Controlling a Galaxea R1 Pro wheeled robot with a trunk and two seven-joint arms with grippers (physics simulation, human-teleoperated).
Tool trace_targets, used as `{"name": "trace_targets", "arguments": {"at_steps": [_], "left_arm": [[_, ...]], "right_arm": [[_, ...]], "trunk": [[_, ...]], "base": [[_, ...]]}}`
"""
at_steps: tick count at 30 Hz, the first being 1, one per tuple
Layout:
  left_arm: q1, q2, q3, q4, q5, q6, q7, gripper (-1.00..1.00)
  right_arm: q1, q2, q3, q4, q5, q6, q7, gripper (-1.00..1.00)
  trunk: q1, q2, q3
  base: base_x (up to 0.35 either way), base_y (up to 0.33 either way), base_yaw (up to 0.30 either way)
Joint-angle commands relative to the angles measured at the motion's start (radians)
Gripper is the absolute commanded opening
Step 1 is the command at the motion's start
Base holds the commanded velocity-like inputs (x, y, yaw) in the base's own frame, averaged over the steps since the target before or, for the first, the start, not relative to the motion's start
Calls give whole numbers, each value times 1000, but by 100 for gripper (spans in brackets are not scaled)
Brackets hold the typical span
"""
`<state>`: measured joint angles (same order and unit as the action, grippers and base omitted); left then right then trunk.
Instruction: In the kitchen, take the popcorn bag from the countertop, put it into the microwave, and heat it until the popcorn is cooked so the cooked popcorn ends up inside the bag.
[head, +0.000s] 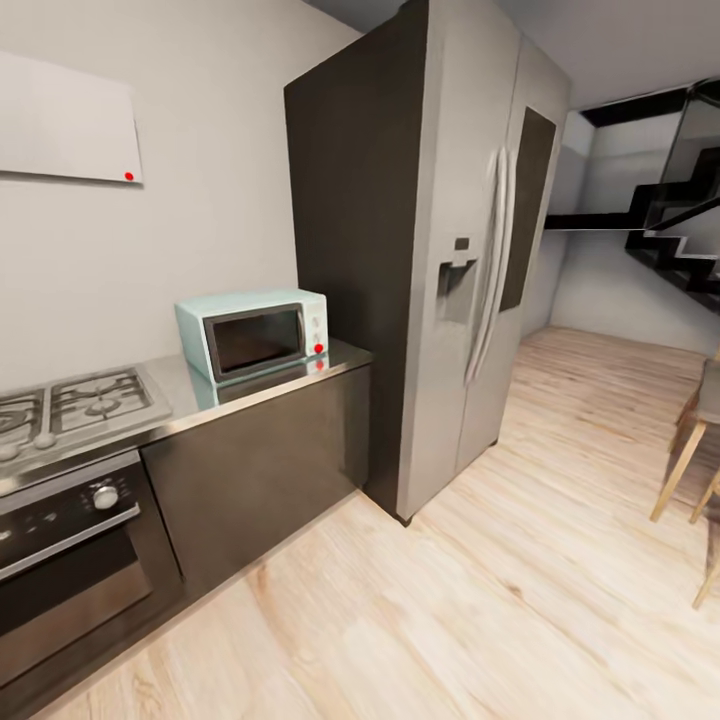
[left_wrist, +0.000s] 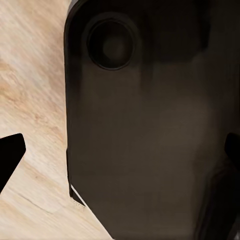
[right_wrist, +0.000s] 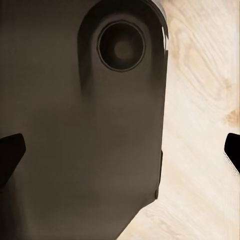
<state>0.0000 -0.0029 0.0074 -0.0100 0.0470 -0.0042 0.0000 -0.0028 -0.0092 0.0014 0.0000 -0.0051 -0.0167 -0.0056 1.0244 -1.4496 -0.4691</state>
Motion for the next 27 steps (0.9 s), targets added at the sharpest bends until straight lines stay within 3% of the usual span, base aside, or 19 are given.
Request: {"name": "trace_targets", "arguments": {"at_steps": [1,19,27], "left_arm": [[0,0,0,-1,7,0,0,100],[0,0,0,-1,8,1,0,100],[0,0,0,0,10,1,1,100]], "right_arm": [[0,0,0,1,-1,-2,-1,100],[0,0,0,0,0,-6,-1,100],[0,0,2,1,1,-6,-1,100]], "trunk": [[1,0,-1],[1,0,-1],[1,0,-1]], "base": [[322,0,0],[322,-130,3],[322,-141,189]]}}
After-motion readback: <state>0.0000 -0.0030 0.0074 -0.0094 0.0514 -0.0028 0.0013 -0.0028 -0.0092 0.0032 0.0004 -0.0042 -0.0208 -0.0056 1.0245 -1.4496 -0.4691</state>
